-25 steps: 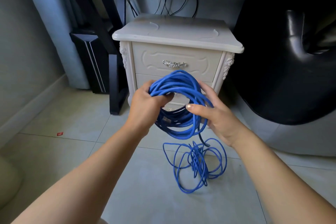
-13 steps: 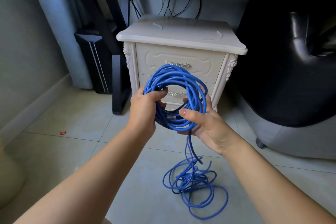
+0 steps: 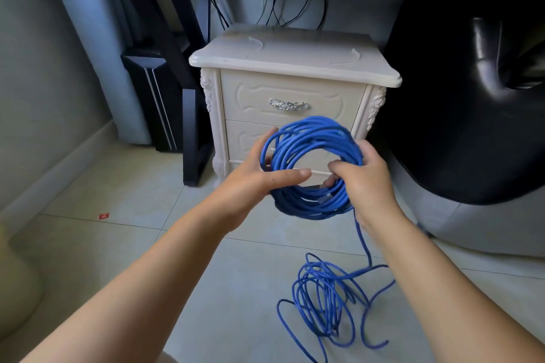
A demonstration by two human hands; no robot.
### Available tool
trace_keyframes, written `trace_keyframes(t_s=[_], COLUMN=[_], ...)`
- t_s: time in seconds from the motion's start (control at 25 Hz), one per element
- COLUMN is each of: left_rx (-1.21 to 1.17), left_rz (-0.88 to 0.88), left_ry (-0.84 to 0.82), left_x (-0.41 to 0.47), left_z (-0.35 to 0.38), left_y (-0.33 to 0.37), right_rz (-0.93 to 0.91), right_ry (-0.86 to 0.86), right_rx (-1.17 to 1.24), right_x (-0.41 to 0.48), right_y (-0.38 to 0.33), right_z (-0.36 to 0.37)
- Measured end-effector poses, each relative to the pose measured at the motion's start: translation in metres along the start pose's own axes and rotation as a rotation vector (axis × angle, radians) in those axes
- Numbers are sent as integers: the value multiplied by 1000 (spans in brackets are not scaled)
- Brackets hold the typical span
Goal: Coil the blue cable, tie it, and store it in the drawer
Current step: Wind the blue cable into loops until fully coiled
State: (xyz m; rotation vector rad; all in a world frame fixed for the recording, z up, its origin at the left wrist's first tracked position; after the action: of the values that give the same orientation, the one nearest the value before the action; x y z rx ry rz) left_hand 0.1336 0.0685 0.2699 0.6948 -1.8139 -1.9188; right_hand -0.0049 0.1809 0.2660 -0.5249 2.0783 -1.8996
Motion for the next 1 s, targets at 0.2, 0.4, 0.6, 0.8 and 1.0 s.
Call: trace_keyframes(t_s=[0.2, 0.4, 0.6, 0.8, 1.0], left_rx=[536, 921, 1024, 588, 291], left_rz=[330, 465, 529, 405, 243], left_ry=[64, 5, 155, 321, 402], left_x=[0, 4, 3, 6, 6], left_z=[-4, -3, -1, -10, -14], left_y=[4, -5, -3, -3, -1], right_rz=[-255, -514, -568, -156, 121], right_ry=[-82, -298, -210, -302, -480], right_rx=[-526, -823, -780, -313, -114], right_x=[-11, -34, -34, -18, -18], right_y=[-1, -11, -11, -4, 2], right_z=[6, 21, 20, 8, 3])
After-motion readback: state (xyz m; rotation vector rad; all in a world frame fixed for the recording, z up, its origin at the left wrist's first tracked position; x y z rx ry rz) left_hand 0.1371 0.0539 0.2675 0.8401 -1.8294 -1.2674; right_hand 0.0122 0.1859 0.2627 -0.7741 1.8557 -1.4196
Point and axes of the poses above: each hand's wrist, its own x-axis towards the middle knuckle, its own z-axis out of the palm, y = z × x, the point moved 2 cm from there along x, towards the middle knuckle, and after that the axes turned 6 degrees about y, right-handed, at the moved point
